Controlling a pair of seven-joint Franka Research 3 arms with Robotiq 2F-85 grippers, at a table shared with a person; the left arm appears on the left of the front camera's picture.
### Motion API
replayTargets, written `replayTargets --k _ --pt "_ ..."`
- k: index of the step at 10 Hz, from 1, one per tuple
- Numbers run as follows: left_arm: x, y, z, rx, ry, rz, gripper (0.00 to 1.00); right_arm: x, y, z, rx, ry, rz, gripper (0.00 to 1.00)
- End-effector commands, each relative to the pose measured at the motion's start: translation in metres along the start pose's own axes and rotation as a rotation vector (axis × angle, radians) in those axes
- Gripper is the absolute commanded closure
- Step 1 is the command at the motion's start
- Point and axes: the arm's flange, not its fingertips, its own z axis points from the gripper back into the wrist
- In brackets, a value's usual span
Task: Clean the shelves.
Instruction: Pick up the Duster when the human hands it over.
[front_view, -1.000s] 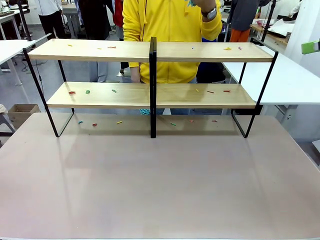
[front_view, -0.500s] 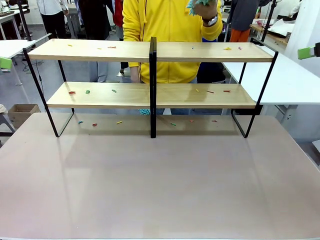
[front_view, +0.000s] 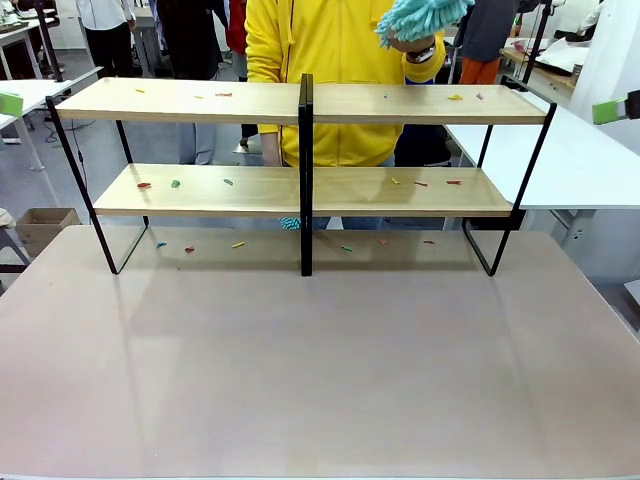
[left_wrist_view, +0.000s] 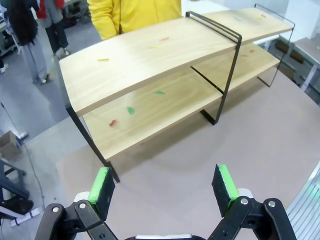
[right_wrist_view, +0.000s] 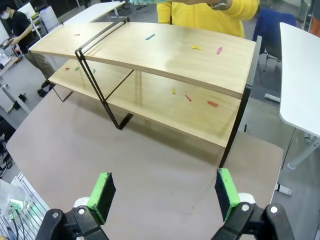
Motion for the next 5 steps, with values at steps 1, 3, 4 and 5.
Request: replayTargets --k 1,3,4,5 --pt "-0.033 -0.014 -0.002 0.016 -0.036 0.029 0.0 -0.044 0.008 -0.013 0.028 -0.019 0.012 0.0" --pt "-0.034 -0.014 -0.005 0.013 -0.053 0.047 0.0 -0.043 0.009 -0.014 0.027 -0.012 0.019 0.0" --pt "-0.033 -0.015 -0.008 0.006 0.01 0.06 0.0 -0.042 0.01 -0.015 0.021 -0.016 0.015 0.0" --pt "0.001 0.005 0.004 0.006 -0.036 0.027 0.0 -0.001 0.0 -0.005 0.006 0.01 0.005 0.0"
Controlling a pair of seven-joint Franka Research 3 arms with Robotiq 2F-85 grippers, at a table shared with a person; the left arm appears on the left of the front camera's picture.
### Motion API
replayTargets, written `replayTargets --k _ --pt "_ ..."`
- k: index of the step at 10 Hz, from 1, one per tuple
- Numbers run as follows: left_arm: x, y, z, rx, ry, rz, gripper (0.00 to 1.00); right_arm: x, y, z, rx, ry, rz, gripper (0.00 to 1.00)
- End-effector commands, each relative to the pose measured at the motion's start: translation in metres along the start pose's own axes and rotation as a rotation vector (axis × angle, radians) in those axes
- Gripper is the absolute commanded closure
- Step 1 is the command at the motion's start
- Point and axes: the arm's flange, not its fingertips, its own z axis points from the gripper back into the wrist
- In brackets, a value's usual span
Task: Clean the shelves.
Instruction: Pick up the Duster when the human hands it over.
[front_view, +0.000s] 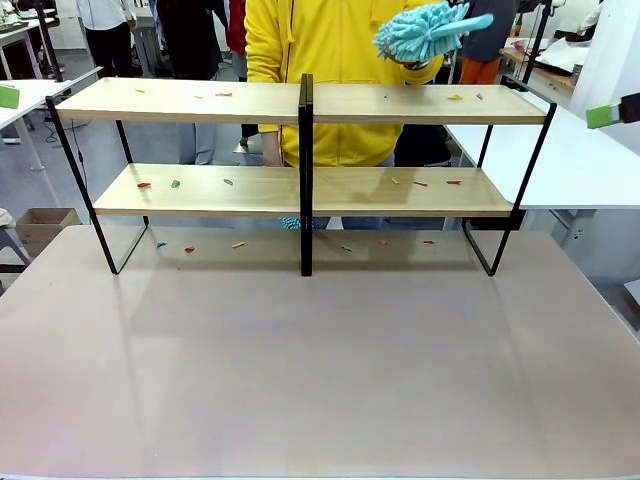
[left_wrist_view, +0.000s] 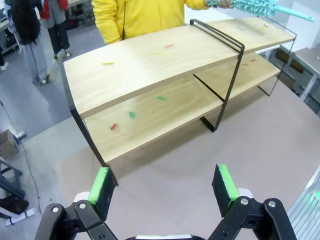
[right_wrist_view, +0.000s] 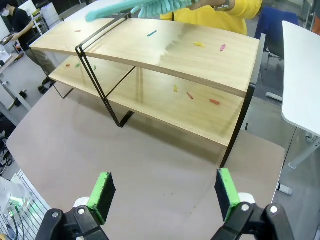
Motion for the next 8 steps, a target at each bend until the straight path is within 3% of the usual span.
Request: replayTargets --k 1,8 --pt "0.0016 0.0003 0.0031 0.005 -0.01 -0.008 0.0 0.0001 -0.0003 0.0005 0.001 -0.003 -0.001 0.0" --pt "0.0016 0.0003 0.0031 0.005 -0.01 -0.008 0.0 0.0001 -0.0003 0.0005 0.001 -0.003 -0.001 0.0"
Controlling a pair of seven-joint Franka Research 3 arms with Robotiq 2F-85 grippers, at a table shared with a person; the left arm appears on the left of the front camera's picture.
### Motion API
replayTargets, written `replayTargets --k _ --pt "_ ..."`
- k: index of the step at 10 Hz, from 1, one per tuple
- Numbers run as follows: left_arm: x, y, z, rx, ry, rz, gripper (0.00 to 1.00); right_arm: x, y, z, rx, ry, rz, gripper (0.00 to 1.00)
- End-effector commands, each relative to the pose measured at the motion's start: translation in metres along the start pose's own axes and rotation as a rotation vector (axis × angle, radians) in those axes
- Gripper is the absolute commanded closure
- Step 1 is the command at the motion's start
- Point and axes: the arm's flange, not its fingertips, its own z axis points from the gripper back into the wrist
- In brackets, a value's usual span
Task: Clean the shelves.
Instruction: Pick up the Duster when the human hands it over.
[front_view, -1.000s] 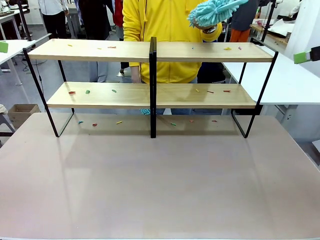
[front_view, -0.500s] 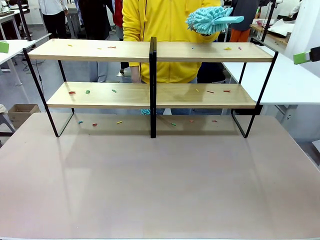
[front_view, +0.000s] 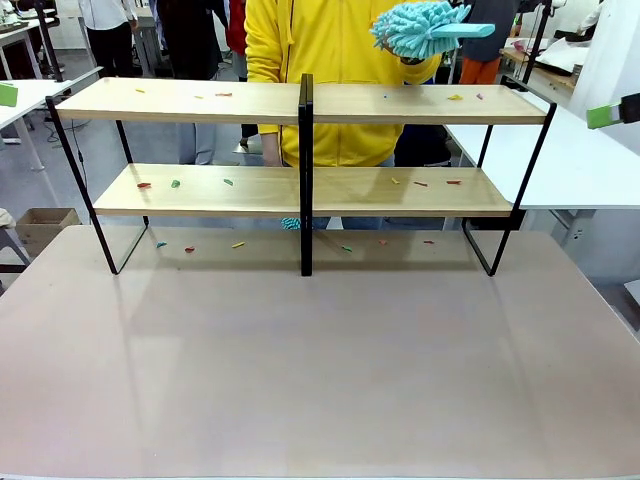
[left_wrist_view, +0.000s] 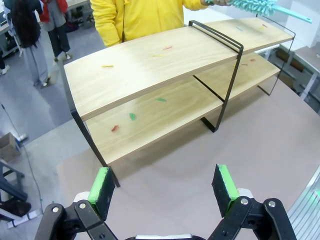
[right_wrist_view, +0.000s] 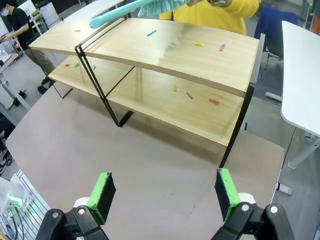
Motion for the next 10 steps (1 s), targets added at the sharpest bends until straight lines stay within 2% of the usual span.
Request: replayTargets --k 1,2,3,4,5,6,7,8,9,10 --pt "0.0 0.001 0.001 0.003 -0.006 0.008 0.0 0.0 0.0 0.0 0.0 0.0 0.0 0.0" --pt "0.0 0.001 0.001 0.003 -0.006 0.008 0.0 0.013 0.001 -0.002 0.113 -0.001 -0.013 0.0" --pt "0.0 0.001 0.001 0.003 -0.006 0.008 0.0 0.045 -0.006 -0.011 0.297 -0.022 -0.173 0.0" --pt "0.0 0.001 0.001 0.003 -0.006 0.008 0.0 0.076 -0.018 -0.024 0.402 -0.021 -0.402 0.0" --pt "0.0 0.001 0.001 0.003 -0.006 0.008 0.0 0.103 -0.031 -0.038 0.558 -0.091 -0.478 0.0" --pt "0.0 0.001 0.001 0.003 -0.006 0.008 0.0 0.115 -0.041 -0.043 0.649 -0.223 -0.571 0.0" --pt "0.0 0.001 0.001 0.003 -0.006 0.008 0.0 0.065 -0.007 -0.017 0.357 -0.064 -0.282 0.0" --pt "0.0 0.001 0.001 0.003 -0.006 0.008 0.0 0.094 -0.021 -0.027 0.469 -0.117 -0.393 0.0" --pt "0.0 0.001 0.001 0.003 -0.006 0.008 0.0 0.099 -0.012 -0.037 0.47 0.013 -0.453 0.0" --pt "0.0 0.001 0.001 0.003 -0.006 0.008 0.0 0.123 -0.023 -0.058 0.479 0.087 -0.575 0.0"
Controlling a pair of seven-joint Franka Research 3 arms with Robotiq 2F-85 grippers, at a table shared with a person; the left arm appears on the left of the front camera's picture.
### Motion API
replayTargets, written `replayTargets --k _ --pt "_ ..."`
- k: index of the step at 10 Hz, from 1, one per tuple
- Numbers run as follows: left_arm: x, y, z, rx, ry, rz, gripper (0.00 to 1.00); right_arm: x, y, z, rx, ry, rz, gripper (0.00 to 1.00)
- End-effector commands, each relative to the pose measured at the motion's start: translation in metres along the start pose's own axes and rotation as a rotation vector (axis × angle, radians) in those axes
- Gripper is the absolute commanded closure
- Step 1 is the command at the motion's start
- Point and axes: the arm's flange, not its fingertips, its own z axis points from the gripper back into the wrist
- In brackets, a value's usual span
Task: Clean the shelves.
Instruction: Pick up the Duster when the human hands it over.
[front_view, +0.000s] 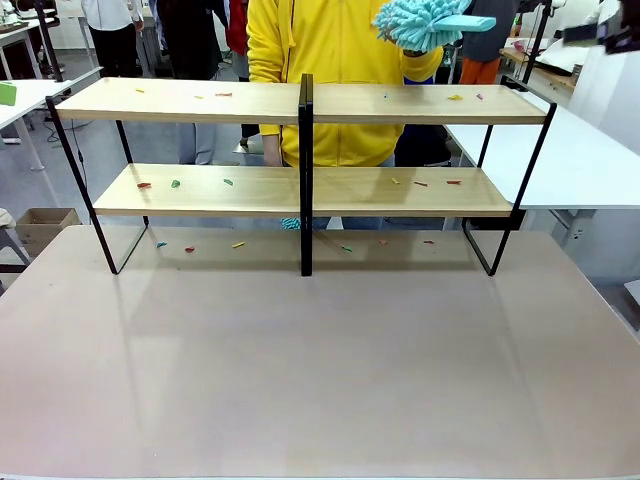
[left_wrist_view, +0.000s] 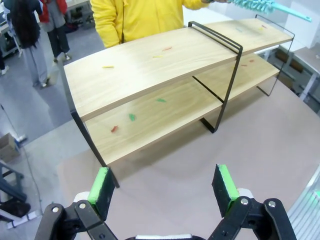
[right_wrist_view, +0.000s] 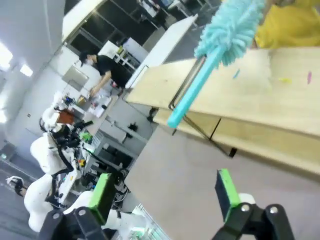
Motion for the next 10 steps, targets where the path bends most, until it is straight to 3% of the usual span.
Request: replayTargets --k 1,4,6,10 --pt "0.0 0.0 0.0 0.006 0.0 0.006 0.0 0.06 -0.008 -0.035 -0.019 0.09 -0.296 0.0" --pt "0.0 0.0 0.0 0.006 0.0 0.006 0.0 0.105 -0.026 -0.083 -0.043 0.059 -0.492 0.0" --pt "0.0 0.0 0.0 0.006 0.0 0.006 0.0 0.112 -0.035 -0.112 -0.089 0.121 -0.545 0.0" --pt "0.0 0.0 0.0 0.006 0.0 0.006 0.0 0.12 -0.044 -0.137 -0.073 0.156 -0.581 0.0"
